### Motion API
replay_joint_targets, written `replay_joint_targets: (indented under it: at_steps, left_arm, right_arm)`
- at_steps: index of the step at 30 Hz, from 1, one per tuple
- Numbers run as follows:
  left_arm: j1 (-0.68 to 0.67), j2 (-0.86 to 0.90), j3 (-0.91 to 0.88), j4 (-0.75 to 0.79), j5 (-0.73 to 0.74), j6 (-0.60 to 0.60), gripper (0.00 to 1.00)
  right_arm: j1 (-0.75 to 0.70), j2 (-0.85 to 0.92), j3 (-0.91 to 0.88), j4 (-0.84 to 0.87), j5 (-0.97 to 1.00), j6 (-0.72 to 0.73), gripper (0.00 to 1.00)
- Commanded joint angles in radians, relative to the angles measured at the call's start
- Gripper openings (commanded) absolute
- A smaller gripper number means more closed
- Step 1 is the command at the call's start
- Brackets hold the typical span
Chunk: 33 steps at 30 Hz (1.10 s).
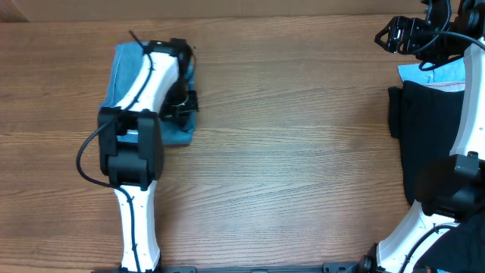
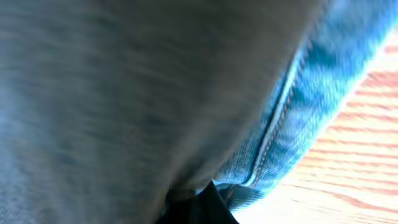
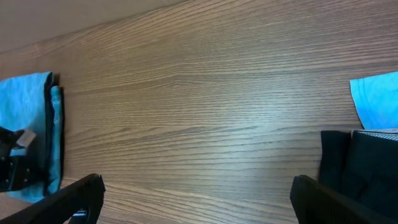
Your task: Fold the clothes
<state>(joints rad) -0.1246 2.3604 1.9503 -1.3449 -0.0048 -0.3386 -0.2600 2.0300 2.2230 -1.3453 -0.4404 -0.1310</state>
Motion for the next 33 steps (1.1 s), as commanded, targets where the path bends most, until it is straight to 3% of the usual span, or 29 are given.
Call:
replay_joint_targets:
  at_steps: [1,3,4,6,7,8,12,17,19,25,33]
  left_arm:
    - [0.054,-0.042,0.082,0.005,0.164,0.061,0.04]
    - [0.064,-0.103,0.163,-0.021,0.188,0.066,0.04]
    - [0.074,-0.135,0.210,-0.053,0.176,0.070,0.16]
    - [0.108,-0.175,0.269,-0.113,0.140,0.097,0.73]
    - [0.134,-0.184,0.286,-0.138,0.105,0.109,0.89]
    - [0.167,-0.185,0.290,-0.160,0.090,0.140,0.98]
    - [0.327,-0.172,0.201,-0.160,0.091,0.275,1.00]
    - [0.465,-0.169,0.139,-0.082,0.156,0.352,1.00]
    - [0.479,-0.168,0.110,-0.049,0.187,0.395,1.00]
    - [0.478,-0.156,-0.043,0.161,0.097,0.407,1.00]
    - [0.451,-0.155,-0.235,0.343,0.160,0.421,1.00]
  right_arm:
    - [0.001,-0.003,0.003,0.005,-0.001,0.000,1.00]
    - [0.001,-0.003,0.003,0.005,-0.001,0.000,1.00]
    - [0.001,-0.003,0.003,0.005,-0.001,-0.001,1.00]
    - [0.000,-0.003,0.003,0.005,-0.001,0.000,1.00]
    - [0.001,-0.003,0.003,0.005,-0.001,0.000,1.00]
    - [0.000,-0.003,0.003,0.005,-0.001,0.000,1.00]
    - [0.001,-0.003,0.003,0.005,-0.001,-0.001,1.00]
    - [0.001,-0.003,0.003,0.005,-0.001,0.000,1.00]
    - [0.001,-0.003,0.003,0.005,-0.001,-0.001,1.00]
    - [0.000,-0.003,0.003,0.005,-0.001,-0.001,1.00]
    - [0.001,-0.003,0.003,0.005,-0.001,0.000,1.00]
